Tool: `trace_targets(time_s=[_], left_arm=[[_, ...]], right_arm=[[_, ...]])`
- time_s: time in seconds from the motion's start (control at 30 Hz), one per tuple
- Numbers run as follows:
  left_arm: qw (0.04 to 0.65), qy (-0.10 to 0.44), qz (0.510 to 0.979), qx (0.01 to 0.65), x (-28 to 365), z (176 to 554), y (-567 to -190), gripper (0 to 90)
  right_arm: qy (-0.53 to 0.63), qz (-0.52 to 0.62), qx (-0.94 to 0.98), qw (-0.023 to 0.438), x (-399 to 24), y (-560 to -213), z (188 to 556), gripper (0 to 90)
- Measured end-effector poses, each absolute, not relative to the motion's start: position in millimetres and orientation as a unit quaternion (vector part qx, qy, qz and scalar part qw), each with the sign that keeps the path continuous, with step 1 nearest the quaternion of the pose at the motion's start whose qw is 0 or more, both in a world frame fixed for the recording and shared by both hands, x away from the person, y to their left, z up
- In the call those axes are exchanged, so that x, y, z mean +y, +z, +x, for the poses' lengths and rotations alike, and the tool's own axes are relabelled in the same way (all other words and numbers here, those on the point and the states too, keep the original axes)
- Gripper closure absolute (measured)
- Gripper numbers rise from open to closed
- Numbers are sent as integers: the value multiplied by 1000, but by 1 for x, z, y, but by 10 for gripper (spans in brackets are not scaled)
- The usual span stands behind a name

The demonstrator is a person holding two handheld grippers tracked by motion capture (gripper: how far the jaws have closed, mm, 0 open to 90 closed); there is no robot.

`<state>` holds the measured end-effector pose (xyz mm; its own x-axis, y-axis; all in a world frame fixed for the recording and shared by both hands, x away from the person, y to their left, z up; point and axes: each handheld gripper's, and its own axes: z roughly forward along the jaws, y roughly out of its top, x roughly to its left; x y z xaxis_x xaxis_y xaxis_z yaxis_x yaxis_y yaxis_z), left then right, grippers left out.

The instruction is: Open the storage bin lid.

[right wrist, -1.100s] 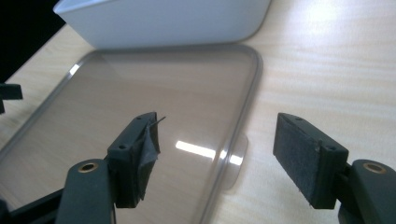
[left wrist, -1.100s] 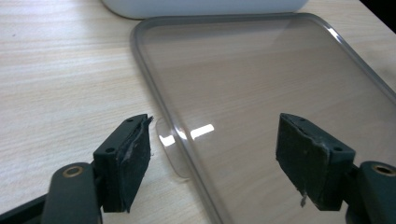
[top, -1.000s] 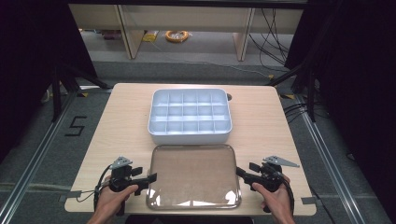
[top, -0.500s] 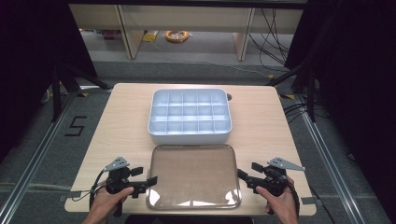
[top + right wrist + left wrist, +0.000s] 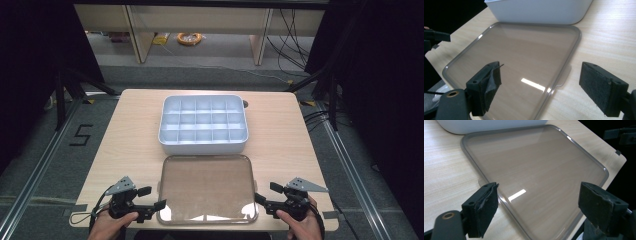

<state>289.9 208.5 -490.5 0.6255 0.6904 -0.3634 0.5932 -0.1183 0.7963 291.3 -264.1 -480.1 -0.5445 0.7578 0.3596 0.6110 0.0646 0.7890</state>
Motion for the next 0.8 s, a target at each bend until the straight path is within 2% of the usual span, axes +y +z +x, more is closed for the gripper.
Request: trace_targets(time_s=[0.2, 0.47, 0.7, 0.73, 0.8], left_arm=[[505, 30, 747, 431, 208, 281, -492, 160], [497, 44, 758, 421, 207, 271, -491, 160], [492, 59, 770, 402, 205, 263, -489, 160], [485, 63, 773, 403, 205, 262, -488, 160], [490, 60, 772, 399, 206, 261, -488, 160]], right_arm=[[494, 474, 725, 72, -264, -483, 284, 183], [488, 465, 734, 79, -266, -486, 275, 184], [483, 477, 732, 59, -263, -487, 265, 183], [486, 467, 734, 79, -264, -490, 266, 183], [489, 484, 723, 60, -261, -489, 261, 183]])
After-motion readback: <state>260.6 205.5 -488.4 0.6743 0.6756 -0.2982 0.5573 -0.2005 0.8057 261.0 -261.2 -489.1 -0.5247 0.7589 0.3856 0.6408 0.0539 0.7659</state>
